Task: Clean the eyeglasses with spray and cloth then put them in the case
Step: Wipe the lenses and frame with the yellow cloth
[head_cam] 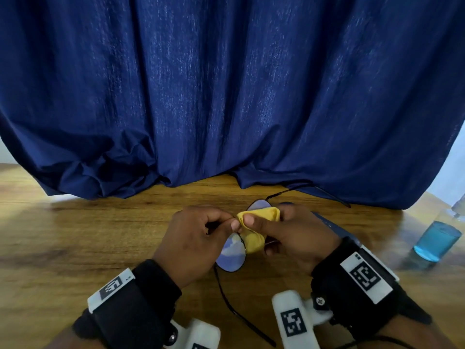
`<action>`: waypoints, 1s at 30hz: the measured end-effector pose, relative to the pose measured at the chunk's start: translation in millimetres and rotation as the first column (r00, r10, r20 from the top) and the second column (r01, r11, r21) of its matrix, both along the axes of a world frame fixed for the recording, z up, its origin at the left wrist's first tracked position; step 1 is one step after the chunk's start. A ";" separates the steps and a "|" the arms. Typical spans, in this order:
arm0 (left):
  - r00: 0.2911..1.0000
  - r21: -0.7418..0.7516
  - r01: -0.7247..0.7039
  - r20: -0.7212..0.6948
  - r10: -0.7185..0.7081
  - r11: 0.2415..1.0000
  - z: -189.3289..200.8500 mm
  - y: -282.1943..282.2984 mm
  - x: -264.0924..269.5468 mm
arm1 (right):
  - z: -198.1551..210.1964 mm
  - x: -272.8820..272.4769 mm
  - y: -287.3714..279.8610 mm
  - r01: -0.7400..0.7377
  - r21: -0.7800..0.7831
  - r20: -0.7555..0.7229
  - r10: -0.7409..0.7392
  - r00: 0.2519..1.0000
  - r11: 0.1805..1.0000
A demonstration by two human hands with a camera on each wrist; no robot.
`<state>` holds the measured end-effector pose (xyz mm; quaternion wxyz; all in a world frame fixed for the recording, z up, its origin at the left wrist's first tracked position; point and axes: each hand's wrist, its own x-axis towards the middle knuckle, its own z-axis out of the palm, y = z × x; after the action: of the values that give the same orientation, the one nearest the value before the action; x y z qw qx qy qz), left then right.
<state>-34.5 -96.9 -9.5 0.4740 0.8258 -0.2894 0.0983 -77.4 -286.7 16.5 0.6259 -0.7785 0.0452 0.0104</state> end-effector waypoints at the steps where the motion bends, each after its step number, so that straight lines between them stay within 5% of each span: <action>1: 1.000 -0.008 -0.002 0.002 0.002 1.000 0.2 0.2 0.0 | 1.0 -0.3 0.5 0.009 -0.004 0.000 -0.009 1.000 1.000; 6: 0.999 -0.052 -0.032 0.027 0.033 0.998 1.9 1.3 -0.6 | 4.2 -5.9 -1.5 0.111 -0.371 -0.030 -0.131 0.991 0.922; 13: 0.999 -0.053 -0.022 0.037 0.024 0.998 3.4 1.5 -1.4 | 3.2 -4.8 3.1 0.049 -0.203 -0.125 -0.076 0.989 0.978; 17: 0.998 -0.067 -0.032 0.052 0.036 0.997 4.2 1.3 -2.4 | 1.6 -2.8 0.9 0.087 -0.325 -0.080 -0.119 0.990 0.942; 24: 0.992 -0.064 -0.056 0.114 0.063 0.996 5.3 1.3 -4.3 | 3.2 -7.6 -4.7 -0.012 -0.440 -0.220 -0.095 0.971 0.898; 30: 0.991 -0.067 -0.059 0.120 0.067 0.996 5.9 1.7 -4.5 | 2.7 -5.8 -3.0 -0.084 -0.225 -0.288 0.016 0.957 0.971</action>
<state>-39.1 -95.2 -3.6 0.4781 0.8114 -0.2883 0.1728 -83.2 -289.7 19.1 0.5161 -0.8383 0.1158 0.1325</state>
